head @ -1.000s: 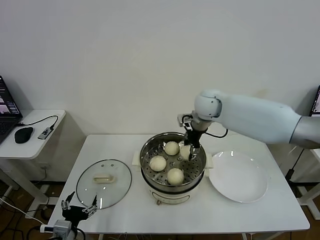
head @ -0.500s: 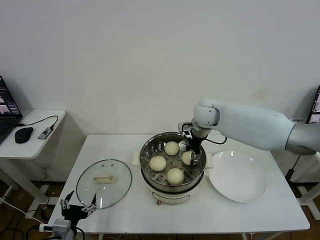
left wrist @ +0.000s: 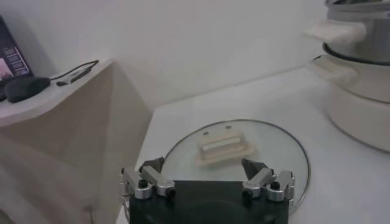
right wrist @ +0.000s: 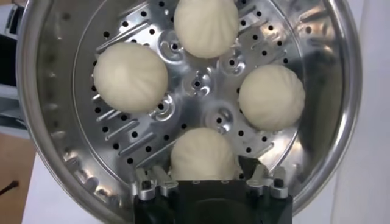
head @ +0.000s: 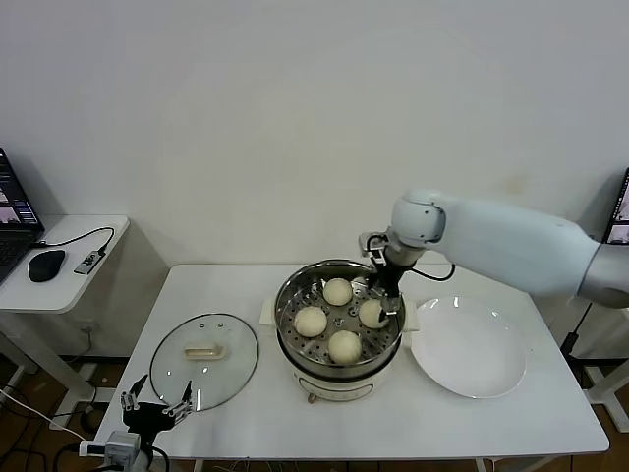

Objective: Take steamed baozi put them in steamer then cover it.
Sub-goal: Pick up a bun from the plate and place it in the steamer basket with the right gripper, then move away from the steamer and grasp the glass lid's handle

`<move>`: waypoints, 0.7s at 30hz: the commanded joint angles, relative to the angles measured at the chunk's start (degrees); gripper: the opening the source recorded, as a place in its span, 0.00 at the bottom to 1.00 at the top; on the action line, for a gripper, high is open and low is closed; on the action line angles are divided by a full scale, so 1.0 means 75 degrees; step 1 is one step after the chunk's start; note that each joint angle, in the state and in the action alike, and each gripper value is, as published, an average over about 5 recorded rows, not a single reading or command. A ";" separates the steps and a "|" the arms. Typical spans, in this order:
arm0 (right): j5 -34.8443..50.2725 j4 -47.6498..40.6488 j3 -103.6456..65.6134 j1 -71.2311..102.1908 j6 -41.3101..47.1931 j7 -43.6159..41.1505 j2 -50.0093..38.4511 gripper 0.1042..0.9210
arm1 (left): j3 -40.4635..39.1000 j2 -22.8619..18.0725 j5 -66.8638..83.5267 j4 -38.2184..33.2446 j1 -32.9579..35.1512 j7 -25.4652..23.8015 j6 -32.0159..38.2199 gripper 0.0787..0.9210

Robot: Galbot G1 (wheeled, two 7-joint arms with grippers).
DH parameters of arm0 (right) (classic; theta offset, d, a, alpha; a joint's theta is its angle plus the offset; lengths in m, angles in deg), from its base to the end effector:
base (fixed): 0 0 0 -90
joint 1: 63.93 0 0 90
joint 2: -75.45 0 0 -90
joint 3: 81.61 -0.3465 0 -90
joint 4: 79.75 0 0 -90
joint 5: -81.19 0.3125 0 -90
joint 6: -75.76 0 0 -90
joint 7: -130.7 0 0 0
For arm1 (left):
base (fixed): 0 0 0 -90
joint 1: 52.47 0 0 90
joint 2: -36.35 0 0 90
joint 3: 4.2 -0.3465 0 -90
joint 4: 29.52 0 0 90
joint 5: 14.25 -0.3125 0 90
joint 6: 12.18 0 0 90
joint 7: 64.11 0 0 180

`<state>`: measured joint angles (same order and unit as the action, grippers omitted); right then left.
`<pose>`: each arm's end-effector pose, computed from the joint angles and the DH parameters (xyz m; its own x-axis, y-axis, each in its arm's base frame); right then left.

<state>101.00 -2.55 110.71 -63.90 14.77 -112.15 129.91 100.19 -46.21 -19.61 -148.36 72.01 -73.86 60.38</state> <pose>0.5113 0.0006 -0.0653 -0.1170 -0.1690 0.9787 -0.9807 -0.1357 -0.1406 0.1137 0.0928 -0.3029 -0.9158 -0.0808 0.3934 0.0314 0.9622 0.2707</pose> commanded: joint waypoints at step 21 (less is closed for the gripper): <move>0.1759 0.3967 -1.4432 1.1196 -0.1306 0.6137 -0.2718 0.88 | -0.0427 -0.0066 0.1669 0.0058 -0.0154 0.1145 0.0444 0.88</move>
<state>112.04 15.07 64.86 -34.66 9.95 -82.96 107.88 97.82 -46.85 -9.87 -147.74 70.79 -67.37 63.14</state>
